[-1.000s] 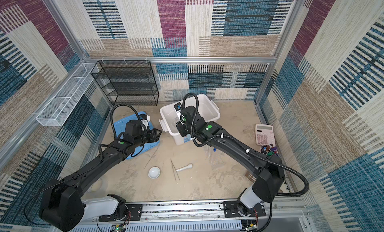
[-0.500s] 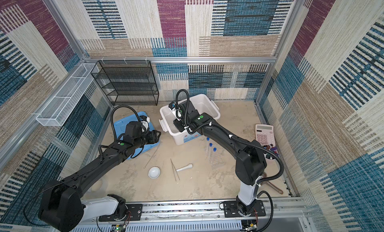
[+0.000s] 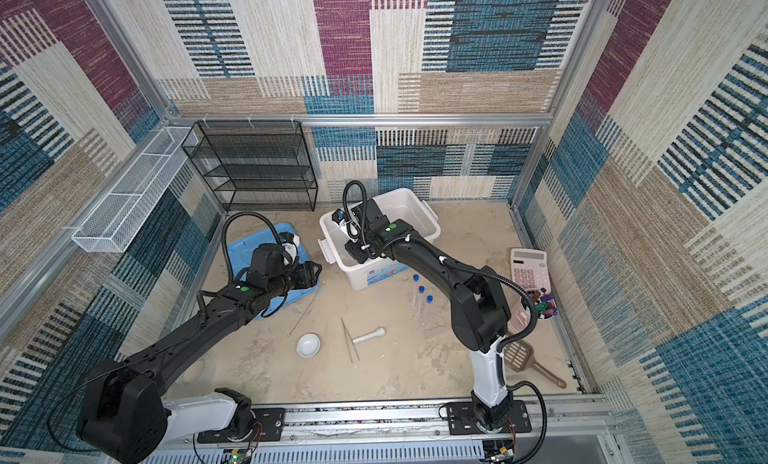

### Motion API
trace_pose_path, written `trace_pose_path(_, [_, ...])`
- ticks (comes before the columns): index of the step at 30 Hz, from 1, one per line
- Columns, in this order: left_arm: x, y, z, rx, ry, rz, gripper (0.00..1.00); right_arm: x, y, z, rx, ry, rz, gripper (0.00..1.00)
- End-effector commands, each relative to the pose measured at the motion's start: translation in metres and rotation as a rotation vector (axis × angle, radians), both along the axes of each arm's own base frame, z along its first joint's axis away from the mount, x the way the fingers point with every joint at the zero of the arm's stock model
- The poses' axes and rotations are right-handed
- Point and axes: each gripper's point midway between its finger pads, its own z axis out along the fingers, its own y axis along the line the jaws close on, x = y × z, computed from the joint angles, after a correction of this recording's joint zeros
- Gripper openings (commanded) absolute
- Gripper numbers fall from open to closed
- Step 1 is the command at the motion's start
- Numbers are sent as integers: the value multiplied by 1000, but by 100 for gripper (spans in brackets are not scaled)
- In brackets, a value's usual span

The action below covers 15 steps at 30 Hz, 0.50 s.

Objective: Organize the chemistry lab equipment
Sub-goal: 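Carry the held beaker over the white bin and lower it inside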

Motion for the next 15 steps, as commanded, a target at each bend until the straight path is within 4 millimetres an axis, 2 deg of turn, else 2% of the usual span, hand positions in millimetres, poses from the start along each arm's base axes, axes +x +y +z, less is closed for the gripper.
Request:
trace_pose_path(1, [0, 3, -2, 31, -6, -4, 65, 1, 5, -5, -7, 1, 30, 37])
trace_pose_path(9, [0, 4, -4, 39, -5, -3, 65, 11, 7, -23, -28, 31, 38, 38])
trace_pose_path(15, [-1, 6, -5, 46, -1, 2, 65, 20, 6, -28, -21, 51, 33, 38])
